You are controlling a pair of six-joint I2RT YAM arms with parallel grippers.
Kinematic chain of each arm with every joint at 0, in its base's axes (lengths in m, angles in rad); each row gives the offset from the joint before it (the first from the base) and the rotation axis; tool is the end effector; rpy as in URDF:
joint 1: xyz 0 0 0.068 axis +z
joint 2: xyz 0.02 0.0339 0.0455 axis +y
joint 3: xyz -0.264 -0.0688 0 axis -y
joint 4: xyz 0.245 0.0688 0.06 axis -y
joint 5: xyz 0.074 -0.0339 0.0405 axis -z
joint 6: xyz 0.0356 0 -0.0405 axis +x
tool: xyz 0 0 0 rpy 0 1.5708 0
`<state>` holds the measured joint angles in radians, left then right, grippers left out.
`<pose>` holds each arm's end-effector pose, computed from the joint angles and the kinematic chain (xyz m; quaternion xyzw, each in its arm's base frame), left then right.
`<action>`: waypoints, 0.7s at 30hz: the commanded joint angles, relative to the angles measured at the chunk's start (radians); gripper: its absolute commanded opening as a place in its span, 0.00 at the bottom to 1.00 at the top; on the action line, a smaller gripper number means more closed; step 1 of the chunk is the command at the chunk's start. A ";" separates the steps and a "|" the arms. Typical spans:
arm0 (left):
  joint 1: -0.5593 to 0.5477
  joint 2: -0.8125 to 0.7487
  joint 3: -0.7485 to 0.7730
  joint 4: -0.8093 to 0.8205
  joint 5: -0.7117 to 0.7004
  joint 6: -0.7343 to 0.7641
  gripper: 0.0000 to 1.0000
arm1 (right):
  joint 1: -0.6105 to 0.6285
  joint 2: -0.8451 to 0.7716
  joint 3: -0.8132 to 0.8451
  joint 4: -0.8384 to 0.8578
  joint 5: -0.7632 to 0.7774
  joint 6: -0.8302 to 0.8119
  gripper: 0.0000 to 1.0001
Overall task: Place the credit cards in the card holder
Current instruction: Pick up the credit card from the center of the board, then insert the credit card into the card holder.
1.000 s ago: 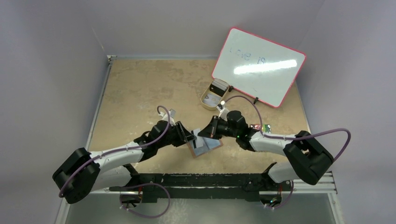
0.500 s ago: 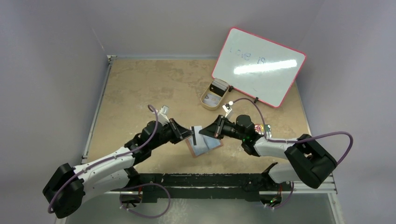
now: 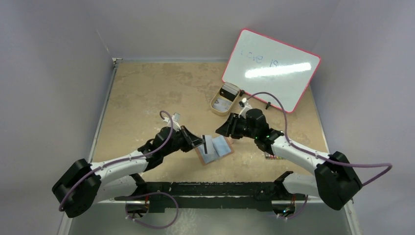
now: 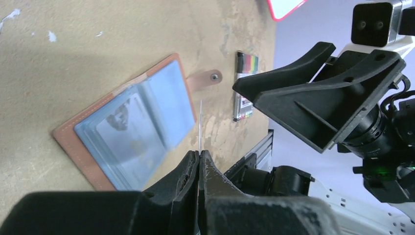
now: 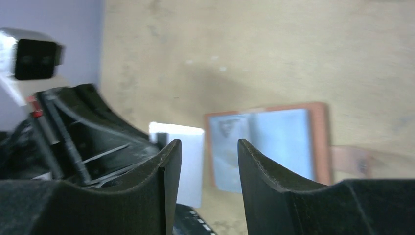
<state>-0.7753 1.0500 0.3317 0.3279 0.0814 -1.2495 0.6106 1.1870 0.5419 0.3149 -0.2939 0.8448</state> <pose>0.1507 -0.1517 0.1848 -0.1730 0.8122 -0.4895 0.2659 0.2032 0.1548 0.2239 0.0095 0.8094 0.4714 0.3501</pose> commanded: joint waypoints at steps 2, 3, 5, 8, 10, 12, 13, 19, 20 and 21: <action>-0.005 0.081 -0.023 0.146 -0.021 -0.056 0.00 | -0.001 0.086 0.068 -0.282 0.179 -0.185 0.49; -0.005 0.097 -0.033 0.163 -0.025 -0.066 0.00 | -0.002 0.094 0.067 -0.277 0.206 -0.201 0.49; -0.005 0.128 -0.066 0.231 -0.028 -0.096 0.00 | -0.001 0.103 0.062 -0.252 0.237 -0.206 0.49; -0.005 0.173 -0.097 0.307 -0.027 -0.128 0.00 | -0.002 0.122 0.064 -0.263 0.272 -0.217 0.48; -0.007 0.201 -0.104 0.346 -0.020 -0.136 0.00 | -0.001 0.135 0.064 -0.271 0.290 -0.220 0.48; -0.007 0.226 -0.101 0.373 -0.014 -0.141 0.00 | -0.001 0.147 0.059 -0.264 0.290 -0.222 0.48; -0.007 0.239 -0.097 0.377 -0.013 -0.140 0.00 | -0.001 0.156 0.056 -0.255 0.283 -0.225 0.48; -0.019 0.304 -0.091 0.459 -0.010 -0.152 0.00 | 0.000 0.186 0.020 -0.187 0.223 -0.210 0.45; -0.022 0.311 -0.085 0.454 -0.009 -0.149 0.00 | -0.001 0.186 0.013 -0.182 0.219 -0.205 0.45; -0.026 0.319 -0.081 0.451 -0.009 -0.147 0.00 | -0.001 0.186 0.006 -0.177 0.215 -0.199 0.45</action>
<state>-0.7856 1.3476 0.2295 0.6743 0.0715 -1.3815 0.6094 1.3766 0.5678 0.0875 -0.0563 0.6422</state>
